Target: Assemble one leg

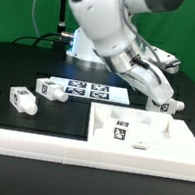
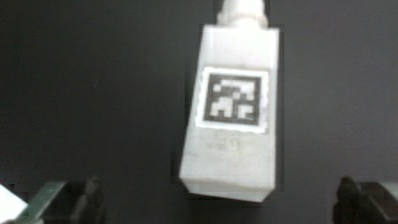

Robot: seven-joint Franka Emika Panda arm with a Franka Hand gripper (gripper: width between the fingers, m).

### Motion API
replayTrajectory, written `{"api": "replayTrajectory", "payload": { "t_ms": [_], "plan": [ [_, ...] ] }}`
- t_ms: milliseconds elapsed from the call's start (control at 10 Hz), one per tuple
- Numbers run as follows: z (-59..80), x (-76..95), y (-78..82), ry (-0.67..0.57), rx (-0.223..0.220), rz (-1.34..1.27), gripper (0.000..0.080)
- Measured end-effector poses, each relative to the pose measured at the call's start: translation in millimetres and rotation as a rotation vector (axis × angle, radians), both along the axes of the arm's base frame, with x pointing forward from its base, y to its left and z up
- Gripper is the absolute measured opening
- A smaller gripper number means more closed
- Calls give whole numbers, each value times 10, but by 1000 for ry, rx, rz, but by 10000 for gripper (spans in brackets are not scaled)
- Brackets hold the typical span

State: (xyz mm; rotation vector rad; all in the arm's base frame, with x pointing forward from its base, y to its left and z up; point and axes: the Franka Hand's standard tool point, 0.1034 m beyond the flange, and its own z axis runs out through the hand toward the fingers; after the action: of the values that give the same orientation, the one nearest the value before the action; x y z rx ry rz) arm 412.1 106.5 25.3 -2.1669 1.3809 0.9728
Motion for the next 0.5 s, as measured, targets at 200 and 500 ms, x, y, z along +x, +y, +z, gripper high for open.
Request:
{"api": "replayTrajectory", "payload": {
  "t_ms": [200,500],
  "plan": [
    [-28,-39,62,83,100,6,649],
    [-47,-90,123,162,240,33,649]
  ]
}}
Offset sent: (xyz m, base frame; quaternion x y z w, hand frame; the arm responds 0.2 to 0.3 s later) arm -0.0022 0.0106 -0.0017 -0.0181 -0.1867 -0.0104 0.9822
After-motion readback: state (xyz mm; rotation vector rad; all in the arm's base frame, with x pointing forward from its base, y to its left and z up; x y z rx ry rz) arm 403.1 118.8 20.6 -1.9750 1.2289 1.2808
